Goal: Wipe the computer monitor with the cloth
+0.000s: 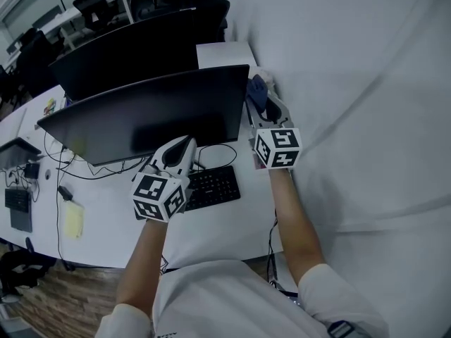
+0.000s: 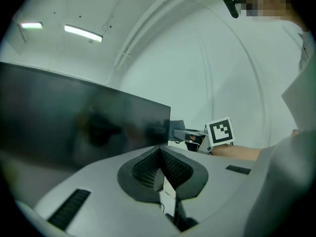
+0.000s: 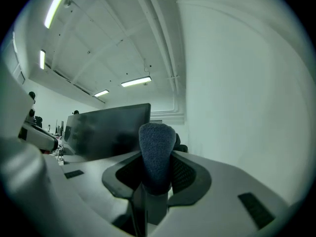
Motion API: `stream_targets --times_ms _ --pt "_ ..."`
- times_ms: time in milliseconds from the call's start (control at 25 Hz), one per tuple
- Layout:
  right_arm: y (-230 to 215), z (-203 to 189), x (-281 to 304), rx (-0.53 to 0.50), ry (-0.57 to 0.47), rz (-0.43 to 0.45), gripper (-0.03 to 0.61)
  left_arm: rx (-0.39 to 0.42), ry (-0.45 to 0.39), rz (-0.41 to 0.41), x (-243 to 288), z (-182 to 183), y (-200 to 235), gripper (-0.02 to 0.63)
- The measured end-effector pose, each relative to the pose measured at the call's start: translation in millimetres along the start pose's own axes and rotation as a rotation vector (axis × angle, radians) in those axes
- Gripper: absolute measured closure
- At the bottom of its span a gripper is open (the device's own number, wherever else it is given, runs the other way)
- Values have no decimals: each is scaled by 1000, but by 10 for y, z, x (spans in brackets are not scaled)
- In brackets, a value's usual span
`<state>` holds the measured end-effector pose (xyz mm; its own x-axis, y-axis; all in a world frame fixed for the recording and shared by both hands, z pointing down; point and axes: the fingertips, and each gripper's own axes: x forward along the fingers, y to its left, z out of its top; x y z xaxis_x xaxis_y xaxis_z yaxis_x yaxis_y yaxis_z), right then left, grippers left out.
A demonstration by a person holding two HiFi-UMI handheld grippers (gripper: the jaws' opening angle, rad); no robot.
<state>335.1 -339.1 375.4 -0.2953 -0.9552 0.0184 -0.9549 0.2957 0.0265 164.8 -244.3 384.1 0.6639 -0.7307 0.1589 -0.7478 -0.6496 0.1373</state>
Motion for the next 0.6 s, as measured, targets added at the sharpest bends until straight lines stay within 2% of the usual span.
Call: stream_targets --times_ms 200,600 --pt "-8 322 27 -28 -48 0 445 -1 -25 7 -6 136 24 603" --pt "22 769 2 -177 -89 -19 445 2 -52 19 -161 236 134 603"
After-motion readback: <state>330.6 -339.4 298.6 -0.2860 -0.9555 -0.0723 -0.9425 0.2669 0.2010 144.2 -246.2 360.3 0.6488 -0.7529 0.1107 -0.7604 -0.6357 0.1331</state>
